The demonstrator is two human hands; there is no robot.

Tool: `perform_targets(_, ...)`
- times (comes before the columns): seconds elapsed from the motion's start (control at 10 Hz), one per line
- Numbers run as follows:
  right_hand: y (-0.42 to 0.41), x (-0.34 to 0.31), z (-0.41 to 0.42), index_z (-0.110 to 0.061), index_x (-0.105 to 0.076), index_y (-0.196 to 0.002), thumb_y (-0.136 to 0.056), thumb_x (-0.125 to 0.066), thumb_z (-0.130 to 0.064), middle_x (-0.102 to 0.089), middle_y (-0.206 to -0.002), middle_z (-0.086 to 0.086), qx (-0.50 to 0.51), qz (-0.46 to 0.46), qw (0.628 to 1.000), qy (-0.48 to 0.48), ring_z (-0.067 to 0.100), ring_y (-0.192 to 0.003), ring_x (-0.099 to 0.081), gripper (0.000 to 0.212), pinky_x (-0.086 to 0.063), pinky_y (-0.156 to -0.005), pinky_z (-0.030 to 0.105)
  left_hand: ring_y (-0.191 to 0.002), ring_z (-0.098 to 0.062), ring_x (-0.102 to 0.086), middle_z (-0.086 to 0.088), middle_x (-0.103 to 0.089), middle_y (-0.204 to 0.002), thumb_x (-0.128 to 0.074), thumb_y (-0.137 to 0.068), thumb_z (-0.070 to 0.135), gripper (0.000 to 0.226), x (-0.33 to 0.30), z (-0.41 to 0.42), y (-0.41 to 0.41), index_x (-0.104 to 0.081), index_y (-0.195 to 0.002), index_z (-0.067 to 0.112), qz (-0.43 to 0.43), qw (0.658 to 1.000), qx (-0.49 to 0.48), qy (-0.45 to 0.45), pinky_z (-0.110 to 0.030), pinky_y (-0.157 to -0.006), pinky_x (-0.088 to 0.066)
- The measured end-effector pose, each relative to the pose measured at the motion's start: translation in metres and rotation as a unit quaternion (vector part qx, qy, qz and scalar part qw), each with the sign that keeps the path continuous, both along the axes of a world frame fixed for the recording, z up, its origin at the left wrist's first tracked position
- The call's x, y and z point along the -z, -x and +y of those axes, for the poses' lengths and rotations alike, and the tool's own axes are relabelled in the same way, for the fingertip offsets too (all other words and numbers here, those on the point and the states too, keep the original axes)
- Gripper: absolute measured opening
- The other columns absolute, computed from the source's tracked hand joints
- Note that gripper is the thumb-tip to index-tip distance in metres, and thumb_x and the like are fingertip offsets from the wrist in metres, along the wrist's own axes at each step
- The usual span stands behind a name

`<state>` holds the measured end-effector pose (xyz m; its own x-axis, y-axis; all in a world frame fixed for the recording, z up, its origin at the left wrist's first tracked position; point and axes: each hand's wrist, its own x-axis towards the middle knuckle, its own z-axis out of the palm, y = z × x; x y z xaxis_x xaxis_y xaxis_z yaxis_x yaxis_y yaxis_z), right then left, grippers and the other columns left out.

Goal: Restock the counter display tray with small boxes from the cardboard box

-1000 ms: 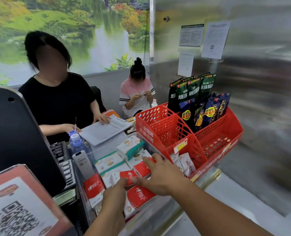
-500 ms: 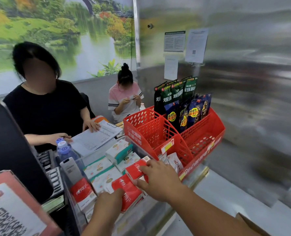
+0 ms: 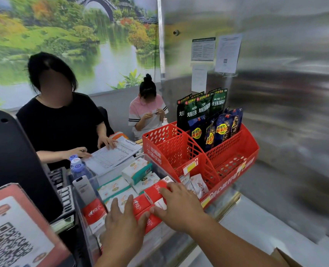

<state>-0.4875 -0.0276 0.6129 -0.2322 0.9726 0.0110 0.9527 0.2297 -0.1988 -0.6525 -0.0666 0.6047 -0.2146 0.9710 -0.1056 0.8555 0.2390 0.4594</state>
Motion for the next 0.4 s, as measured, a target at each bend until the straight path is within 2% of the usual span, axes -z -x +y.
perform_targets(0.1,-0.003,0.002,0.0,-0.028,-0.036,-0.146,-0.089,-0.037,-0.074,-0.037,-0.151,0.0,-0.005,0.004,1.0,-0.007,0.025,-0.143,-0.026,0.074,-0.028,-0.114,0.05,-0.148,-0.034,-0.003,0.003,-0.007,-0.162,-0.027,-0.094,0.063,0.056,-0.003,0.008,0.002,-0.02,-0.147,0.048,0.051,0.994,0.075,0.061,-0.064,-0.112,-0.023)
perform_targets(0.2,-0.007,0.0,-0.003,-0.029,-0.037,-0.145,-0.09,-0.037,-0.072,-0.038,-0.15,-0.004,-0.009,0.039,0.999,-0.013,0.022,-0.142,-0.029,0.07,-0.029,-0.114,0.047,-0.147,-0.033,-0.01,0.008,-0.017,-0.16,-0.021,-0.097,0.059,0.049,-0.009,0.009,0.001,-0.026,-0.145,0.049,0.075,0.989,0.097,0.087,-0.065,-0.108,-0.025)
perform_targets(0.3,-0.015,-0.012,-0.005,-0.033,-0.037,-0.147,-0.093,-0.044,-0.066,-0.036,-0.15,-0.01,-0.006,0.112,0.994,-0.008,0.016,-0.139,-0.033,0.064,-0.034,-0.112,0.044,-0.147,-0.03,-0.016,0.007,-0.026,-0.158,-0.02,-0.095,0.063,0.056,-0.012,0.008,-0.005,-0.027,-0.146,0.044,0.078,0.993,0.067,0.05,-0.063,-0.111,-0.02)
perform_targets(0.4,-0.036,-0.042,-0.007,-0.033,-0.045,-0.144,-0.095,-0.05,-0.06,-0.039,-0.147,-0.016,0.031,0.224,0.972,-0.062,0.007,-0.135,-0.038,0.056,-0.038,-0.107,0.032,-0.134,-0.019,-0.043,0.008,-0.046,-0.146,-0.028,-0.092,0.066,0.057,-0.026,0.008,-0.011,-0.041,-0.141,0.038,0.054,0.996,0.052,-0.052,-0.051,-0.108,-0.038)
